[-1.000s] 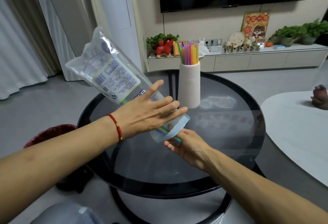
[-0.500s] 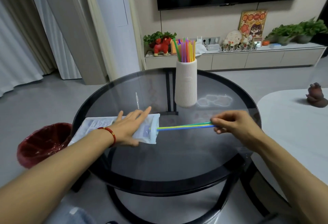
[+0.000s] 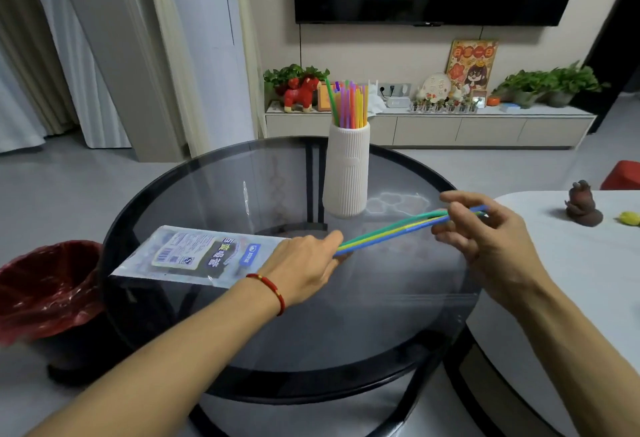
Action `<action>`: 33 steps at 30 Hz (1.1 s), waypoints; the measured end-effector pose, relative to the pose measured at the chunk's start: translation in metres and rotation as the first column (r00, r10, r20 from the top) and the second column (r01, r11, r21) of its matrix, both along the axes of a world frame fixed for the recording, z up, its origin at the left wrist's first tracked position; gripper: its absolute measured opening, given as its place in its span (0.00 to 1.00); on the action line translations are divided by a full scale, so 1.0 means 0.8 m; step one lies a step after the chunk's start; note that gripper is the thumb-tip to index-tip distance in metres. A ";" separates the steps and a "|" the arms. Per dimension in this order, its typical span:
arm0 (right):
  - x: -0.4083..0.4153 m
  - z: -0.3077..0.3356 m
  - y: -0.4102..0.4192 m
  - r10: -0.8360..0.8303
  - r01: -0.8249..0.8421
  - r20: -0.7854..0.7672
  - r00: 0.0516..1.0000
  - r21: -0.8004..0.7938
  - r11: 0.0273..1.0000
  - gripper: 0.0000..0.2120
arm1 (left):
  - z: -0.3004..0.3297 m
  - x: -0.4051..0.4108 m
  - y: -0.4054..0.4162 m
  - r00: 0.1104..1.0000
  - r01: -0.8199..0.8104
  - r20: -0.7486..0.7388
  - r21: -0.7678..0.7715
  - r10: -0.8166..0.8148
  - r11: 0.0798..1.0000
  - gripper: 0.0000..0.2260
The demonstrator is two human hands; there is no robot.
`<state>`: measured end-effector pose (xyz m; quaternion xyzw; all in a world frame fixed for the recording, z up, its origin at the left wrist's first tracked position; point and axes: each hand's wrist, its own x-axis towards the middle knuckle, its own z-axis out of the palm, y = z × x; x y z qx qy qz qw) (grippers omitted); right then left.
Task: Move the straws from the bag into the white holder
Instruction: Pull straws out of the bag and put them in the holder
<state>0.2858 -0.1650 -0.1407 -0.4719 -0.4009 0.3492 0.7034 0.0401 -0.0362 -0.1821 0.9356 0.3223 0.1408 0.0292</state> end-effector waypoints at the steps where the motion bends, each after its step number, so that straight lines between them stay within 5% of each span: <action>1: -0.010 -0.006 0.008 0.025 -0.027 -0.146 0.989 -0.007 1.000 0.22 | -0.003 0.001 0.000 0.999 -0.021 0.025 -0.046 0.022 0.999 0.09; 4: -0.053 -0.017 0.039 -0.008 -0.018 -0.342 0.940 -0.072 0.997 0.34 | -0.008 0.007 0.001 0.984 -0.110 0.123 -0.131 0.127 0.985 0.10; 8: -0.087 -0.015 0.069 -0.167 0.116 -0.390 0.906 -0.153 0.981 0.40 | -0.014 0.001 0.011 0.966 -0.213 0.110 -0.174 0.234 0.961 0.10; 12: -0.120 -0.032 0.080 0.025 -0.043 -0.062 0.998 -0.324 0.945 0.18 | -0.014 -0.007 0.016 0.971 -0.211 0.087 -0.133 0.223 0.968 0.09; 14: -0.136 -0.042 0.088 0.095 -0.089 0.001 0.995 -0.346 0.934 0.17 | -0.014 -0.008 0.017 0.972 -0.196 0.103 -0.134 0.210 0.971 0.09; 17: -0.136 -0.023 0.103 -0.004 0.008 0.015 1.000 -0.303 0.953 0.15 | -0.010 -0.011 0.023 0.967 -0.200 0.133 -0.132 0.217 0.971 0.14; 20: -0.107 0.030 0.123 -0.153 0.186 0.185 0.971 -0.179 0.966 0.12 | -0.010 -0.022 0.035 0.962 -0.261 0.071 -0.026 0.262 0.965 0.22; 23: -0.080 0.100 0.149 -0.256 0.276 0.353 0.900 -0.005 0.961 0.12 | -0.013 -0.031 0.045 0.940 -0.330 0.081 -0.025 0.331 0.944 0.21; 27: -0.069 0.158 0.190 -0.388 0.372 0.638 0.666 0.166 0.913 0.12 | -0.017 -0.037 0.044 0.920 -0.357 0.129 -0.107 0.369 0.928 0.21; 33: -0.066 0.167 0.235 -0.370 0.449 0.821 0.435 0.159 0.879 0.14 | -0.017 -0.047 0.038 0.910 -0.357 0.160 -0.172 0.383 0.918 0.19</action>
